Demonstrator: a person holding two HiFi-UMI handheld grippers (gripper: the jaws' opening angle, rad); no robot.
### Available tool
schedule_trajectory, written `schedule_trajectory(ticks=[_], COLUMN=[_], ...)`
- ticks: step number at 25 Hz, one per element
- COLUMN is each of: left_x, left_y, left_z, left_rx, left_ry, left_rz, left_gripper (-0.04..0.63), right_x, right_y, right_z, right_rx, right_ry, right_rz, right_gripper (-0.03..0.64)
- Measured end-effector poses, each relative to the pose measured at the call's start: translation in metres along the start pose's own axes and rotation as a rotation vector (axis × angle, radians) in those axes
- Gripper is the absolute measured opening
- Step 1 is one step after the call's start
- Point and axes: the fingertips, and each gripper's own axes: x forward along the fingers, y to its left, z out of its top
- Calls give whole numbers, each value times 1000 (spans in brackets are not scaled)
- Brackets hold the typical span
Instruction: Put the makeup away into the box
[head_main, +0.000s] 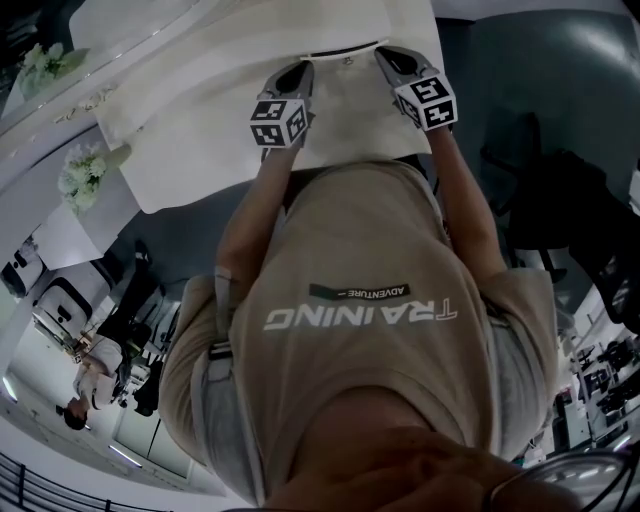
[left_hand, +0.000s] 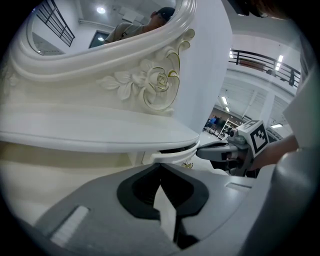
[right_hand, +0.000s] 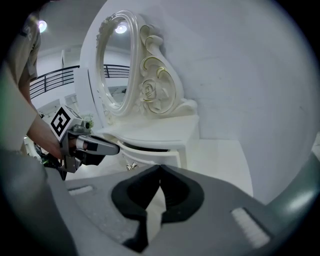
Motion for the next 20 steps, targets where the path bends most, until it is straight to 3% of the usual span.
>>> schedule_trajectory(ticks=[7, 20], left_x=[9, 13], left_y=[16, 13], left_z=[12, 12], left_rx=[-38, -40], left_ry=[-15, -4], left_rz=[8, 22], left_gripper=[8, 7], right_x=[15, 22], right_y=[-6, -15], right_z=[10, 11], right_rx=[15, 34], right_ry=[-2, 16], right_rz=[-4, 0], right_gripper=[5, 5])
